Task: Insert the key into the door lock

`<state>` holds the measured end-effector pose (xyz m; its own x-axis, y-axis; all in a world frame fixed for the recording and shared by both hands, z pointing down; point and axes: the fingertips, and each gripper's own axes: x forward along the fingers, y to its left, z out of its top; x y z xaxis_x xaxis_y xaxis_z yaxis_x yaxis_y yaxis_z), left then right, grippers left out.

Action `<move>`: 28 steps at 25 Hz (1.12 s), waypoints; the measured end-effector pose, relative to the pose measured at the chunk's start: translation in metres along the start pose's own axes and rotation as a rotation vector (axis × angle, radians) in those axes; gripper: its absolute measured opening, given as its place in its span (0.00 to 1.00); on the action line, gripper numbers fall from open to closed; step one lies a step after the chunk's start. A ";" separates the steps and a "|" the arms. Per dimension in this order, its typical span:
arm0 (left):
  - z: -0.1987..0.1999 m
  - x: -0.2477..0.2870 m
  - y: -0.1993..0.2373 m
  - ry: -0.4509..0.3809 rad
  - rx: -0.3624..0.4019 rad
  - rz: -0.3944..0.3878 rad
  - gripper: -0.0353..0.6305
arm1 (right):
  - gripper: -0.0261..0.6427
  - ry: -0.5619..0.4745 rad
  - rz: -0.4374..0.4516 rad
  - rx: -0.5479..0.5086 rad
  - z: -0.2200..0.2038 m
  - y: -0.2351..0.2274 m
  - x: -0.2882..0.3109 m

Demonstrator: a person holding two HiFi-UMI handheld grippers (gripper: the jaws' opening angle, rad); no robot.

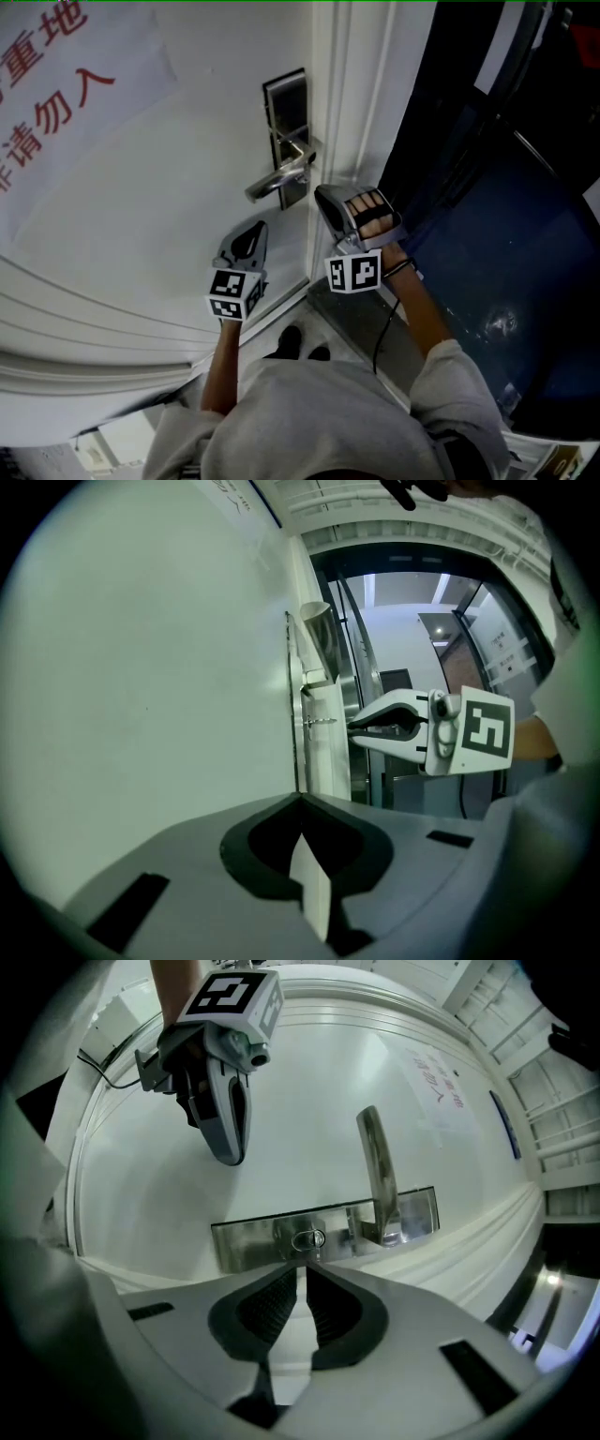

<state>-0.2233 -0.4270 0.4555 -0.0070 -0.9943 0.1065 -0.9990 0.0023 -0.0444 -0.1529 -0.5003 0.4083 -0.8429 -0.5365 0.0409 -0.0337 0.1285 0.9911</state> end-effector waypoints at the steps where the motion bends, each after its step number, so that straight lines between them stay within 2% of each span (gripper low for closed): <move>1: 0.000 0.001 -0.001 0.001 0.001 -0.002 0.08 | 0.10 0.000 -0.006 0.002 -0.001 0.000 -0.002; 4: 0.000 0.002 -0.004 0.002 0.002 -0.007 0.08 | 0.08 -0.004 -0.001 0.031 -0.001 0.001 -0.006; 7: 0.001 0.002 -0.006 0.003 0.003 -0.012 0.08 | 0.08 -0.012 0.004 0.120 0.001 0.000 -0.009; 12: 0.002 0.007 -0.010 -0.001 0.004 -0.028 0.08 | 0.08 0.014 0.008 0.370 -0.011 -0.001 -0.020; 18: 0.004 0.025 -0.024 -0.001 0.007 -0.085 0.08 | 0.08 0.087 -0.013 0.709 -0.045 0.003 -0.042; 22: 0.004 0.043 -0.038 0.003 0.005 -0.137 0.08 | 0.07 0.140 -0.083 0.999 -0.082 0.001 -0.063; 24: 0.004 0.052 -0.047 0.004 0.007 -0.168 0.08 | 0.07 0.179 -0.143 1.108 -0.104 -0.001 -0.078; 26: 0.005 0.064 -0.060 0.005 0.009 -0.210 0.08 | 0.07 0.228 -0.205 1.169 -0.125 -0.001 -0.097; 28: 0.004 0.075 -0.073 0.007 0.010 -0.251 0.08 | 0.07 0.284 -0.254 1.186 -0.144 0.001 -0.117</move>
<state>-0.1506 -0.5023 0.4623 0.2408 -0.9628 0.1227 -0.9690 -0.2456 -0.0252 0.0232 -0.5575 0.4223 -0.6007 -0.7986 0.0373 -0.7669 0.5888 0.2552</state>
